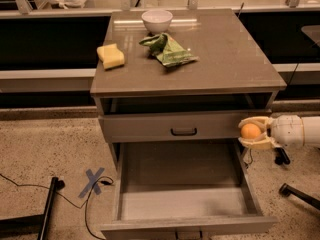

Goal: Place orange into middle drawer

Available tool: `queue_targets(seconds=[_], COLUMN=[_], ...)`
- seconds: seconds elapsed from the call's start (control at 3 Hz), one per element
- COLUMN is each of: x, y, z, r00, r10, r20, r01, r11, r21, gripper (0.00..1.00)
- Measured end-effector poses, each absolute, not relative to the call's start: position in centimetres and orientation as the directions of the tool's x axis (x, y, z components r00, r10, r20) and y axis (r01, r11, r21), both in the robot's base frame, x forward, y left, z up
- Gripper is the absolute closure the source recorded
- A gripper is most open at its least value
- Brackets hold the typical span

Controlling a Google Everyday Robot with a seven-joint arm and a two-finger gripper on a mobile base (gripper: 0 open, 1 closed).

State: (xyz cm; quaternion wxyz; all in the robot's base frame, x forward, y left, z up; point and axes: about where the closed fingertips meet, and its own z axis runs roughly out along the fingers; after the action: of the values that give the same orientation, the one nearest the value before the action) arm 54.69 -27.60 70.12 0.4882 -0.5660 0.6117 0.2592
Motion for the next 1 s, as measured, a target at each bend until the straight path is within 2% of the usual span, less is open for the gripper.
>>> queue_targets(seconds=[0.33, 1.0], x=[54.7, 48.2], y=[-27.6, -19.8], z=[70.1, 60.4], r00=[0.117, 0.229], r10=[-0.439, -0.475], r20=[-0.891, -0.850], r01=[-0.946, -0.972], r11=[0.225, -0.161], r21=[-0.235, -0.171], gripper=[1.00, 1.00])
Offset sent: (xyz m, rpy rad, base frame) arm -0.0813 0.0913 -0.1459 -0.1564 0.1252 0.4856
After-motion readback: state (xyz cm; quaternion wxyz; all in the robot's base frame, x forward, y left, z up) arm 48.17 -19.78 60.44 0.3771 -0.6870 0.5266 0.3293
